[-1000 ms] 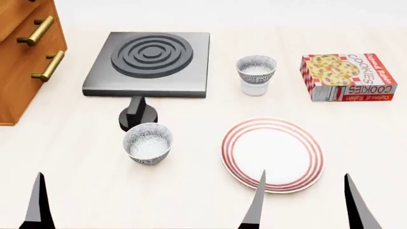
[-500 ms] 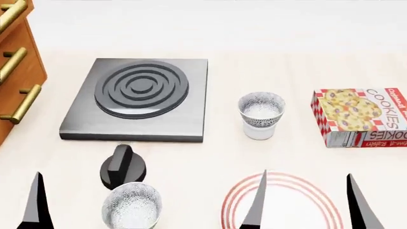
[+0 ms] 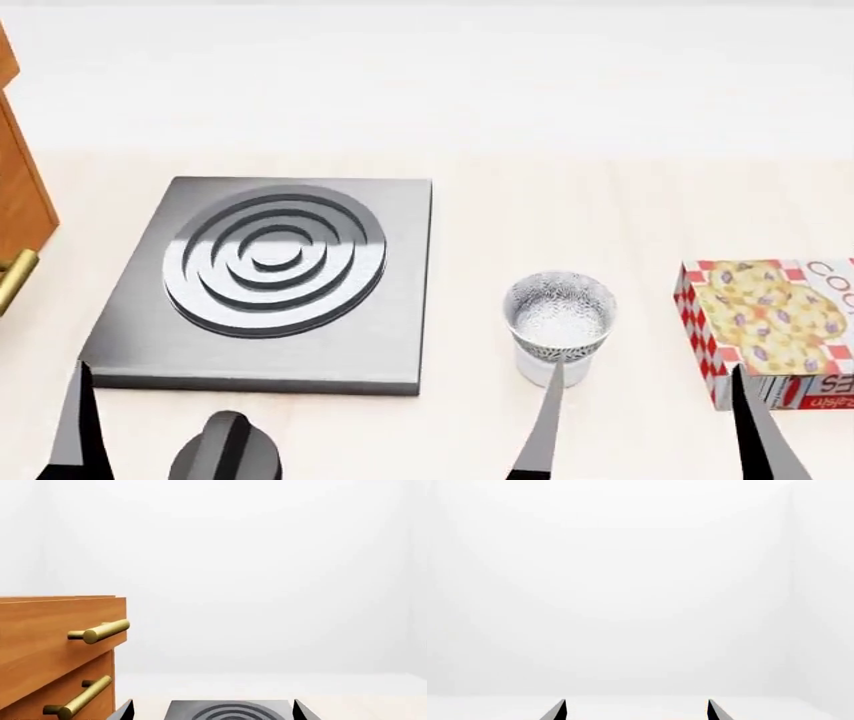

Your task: Pick the akita bowl on the ramekin and place it on the plate.

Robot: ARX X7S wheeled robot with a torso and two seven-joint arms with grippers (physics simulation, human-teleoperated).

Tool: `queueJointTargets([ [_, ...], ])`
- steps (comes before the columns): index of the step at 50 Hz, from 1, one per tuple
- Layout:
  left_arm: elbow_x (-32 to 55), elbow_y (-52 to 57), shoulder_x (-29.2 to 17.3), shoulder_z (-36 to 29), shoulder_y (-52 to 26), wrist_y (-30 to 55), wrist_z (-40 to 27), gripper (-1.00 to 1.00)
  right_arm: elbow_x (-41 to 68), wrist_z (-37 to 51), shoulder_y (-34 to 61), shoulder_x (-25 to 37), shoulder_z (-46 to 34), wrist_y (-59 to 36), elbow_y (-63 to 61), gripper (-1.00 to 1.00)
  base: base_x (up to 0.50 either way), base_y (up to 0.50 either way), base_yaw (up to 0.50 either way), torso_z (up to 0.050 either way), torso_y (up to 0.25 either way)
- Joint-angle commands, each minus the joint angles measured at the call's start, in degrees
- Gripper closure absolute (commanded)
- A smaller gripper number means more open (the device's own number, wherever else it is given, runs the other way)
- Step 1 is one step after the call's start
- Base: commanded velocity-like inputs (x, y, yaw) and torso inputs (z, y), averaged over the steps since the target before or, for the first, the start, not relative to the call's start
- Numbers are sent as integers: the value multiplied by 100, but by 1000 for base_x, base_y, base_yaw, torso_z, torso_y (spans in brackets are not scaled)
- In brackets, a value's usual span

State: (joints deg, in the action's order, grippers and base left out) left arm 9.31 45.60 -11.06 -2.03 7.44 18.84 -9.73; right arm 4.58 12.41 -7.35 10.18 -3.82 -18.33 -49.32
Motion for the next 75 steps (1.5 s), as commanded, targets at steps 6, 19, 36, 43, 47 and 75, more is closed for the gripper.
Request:
queueJointTargets([
  [6,138,37,-69,-13,-18,48,-84,-100,150,68,-56,45,38,157,23,-100,0,0,0,50,0],
  [19,230,23,-168,-63,-16,-13,-175,-100,85,121,-36,118,-83,138,59,-100,0,0,0,50,0],
  [36,328,-24,-264,-126,-38,-29,-285,-100,118,195,26,206,-128,40,5,-100,0,0,0,50,0],
  [43,348,17,-306,-165,-10,-45,-324,-100,159,249,-16,267,-141,96,13,-100,0,0,0,50,0],
  [47,335,-39,-302,-195,-15,-21,-379,-100,199,275,-38,293,-135,154,31,-100,0,0,0,50,0],
  [75,367,-8,-456,-305,29,-109,-481,-100,681,-125,36,877,-217,-158,-149,-100,0,0,0,0,0],
])
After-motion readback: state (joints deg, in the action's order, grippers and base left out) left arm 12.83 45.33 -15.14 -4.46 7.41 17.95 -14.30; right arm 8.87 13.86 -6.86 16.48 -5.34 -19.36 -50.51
